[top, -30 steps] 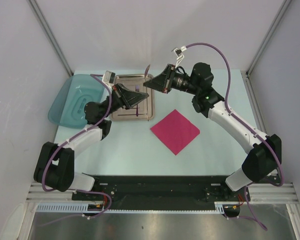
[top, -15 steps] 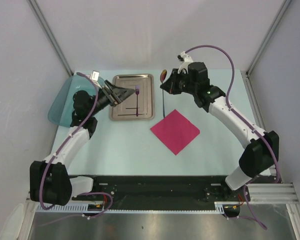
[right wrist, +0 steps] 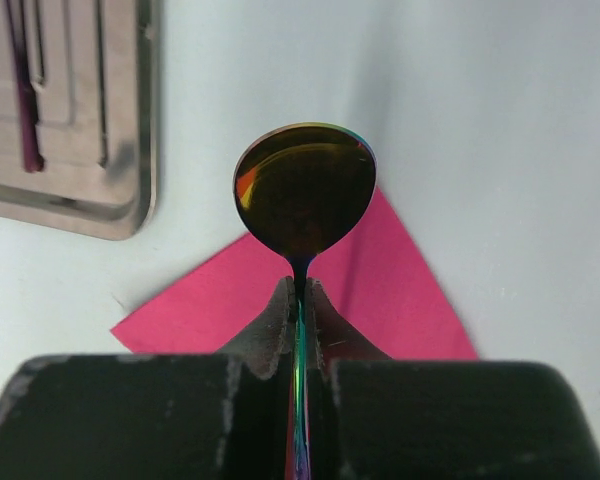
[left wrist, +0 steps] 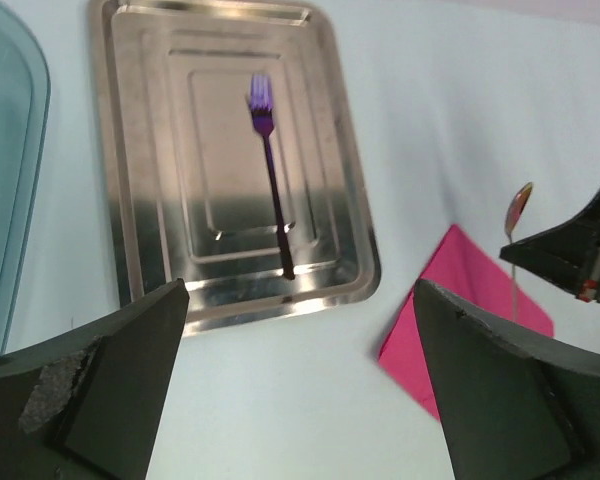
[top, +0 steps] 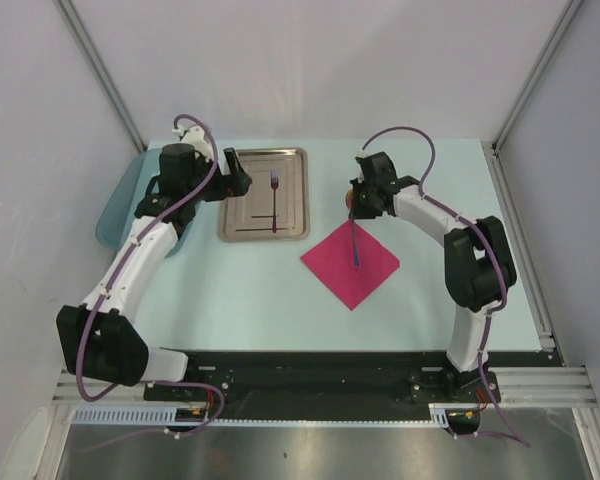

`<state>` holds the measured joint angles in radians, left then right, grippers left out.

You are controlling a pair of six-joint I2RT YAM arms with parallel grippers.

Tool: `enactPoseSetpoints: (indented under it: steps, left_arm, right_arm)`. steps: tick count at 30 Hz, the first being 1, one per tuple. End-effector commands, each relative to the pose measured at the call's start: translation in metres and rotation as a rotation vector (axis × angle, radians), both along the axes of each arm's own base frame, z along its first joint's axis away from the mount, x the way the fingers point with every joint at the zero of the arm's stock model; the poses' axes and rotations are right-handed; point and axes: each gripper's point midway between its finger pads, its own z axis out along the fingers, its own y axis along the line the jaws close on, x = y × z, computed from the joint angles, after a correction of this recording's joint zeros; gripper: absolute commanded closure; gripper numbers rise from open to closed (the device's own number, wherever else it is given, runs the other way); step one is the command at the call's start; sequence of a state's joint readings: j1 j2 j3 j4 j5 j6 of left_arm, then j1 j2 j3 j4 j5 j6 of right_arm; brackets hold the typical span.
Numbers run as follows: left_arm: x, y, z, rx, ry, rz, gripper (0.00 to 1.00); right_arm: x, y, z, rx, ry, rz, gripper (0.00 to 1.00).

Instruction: Place the utensils on the paper napkin and roll it up

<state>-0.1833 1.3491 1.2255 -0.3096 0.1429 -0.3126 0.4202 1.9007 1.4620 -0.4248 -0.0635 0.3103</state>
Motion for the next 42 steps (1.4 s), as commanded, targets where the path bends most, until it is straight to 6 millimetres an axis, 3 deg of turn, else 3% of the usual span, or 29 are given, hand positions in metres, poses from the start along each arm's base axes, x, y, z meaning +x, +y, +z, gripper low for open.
enactPoseSetpoints:
  steps: [1, 8, 14, 30, 42]
  left_arm:
    - [-0.004, 0.010, -0.022, 0.054, 0.062, 0.039, 0.00]
    - [-0.003, -0.001, -0.037, 0.011, 0.108, 0.005, 0.00]
    - [-0.003, -0.004, -0.044, 0.004, 0.128, -0.005, 0.00]
    - [-0.005, -0.008, -0.048, -0.018, 0.136, -0.022, 0.00]
    - [-0.004, -0.010, -0.056, -0.021, 0.152, -0.028, 0.00]
  right_arm:
    - [0.005, 0.003, 0.006, -0.029, -0.003, -0.033, 1.00]
    - [-0.008, 0.007, -0.019, -0.035, 0.057, -0.027, 1.00]
    - [-0.009, 0.010, -0.032, -0.028, 0.094, -0.031, 1.00]
    - [-0.002, 0.000, -0.052, -0.027, 0.142, -0.072, 1.00]
    - [0.007, -0.005, -0.055, -0.026, 0.149, -0.081, 0.99]
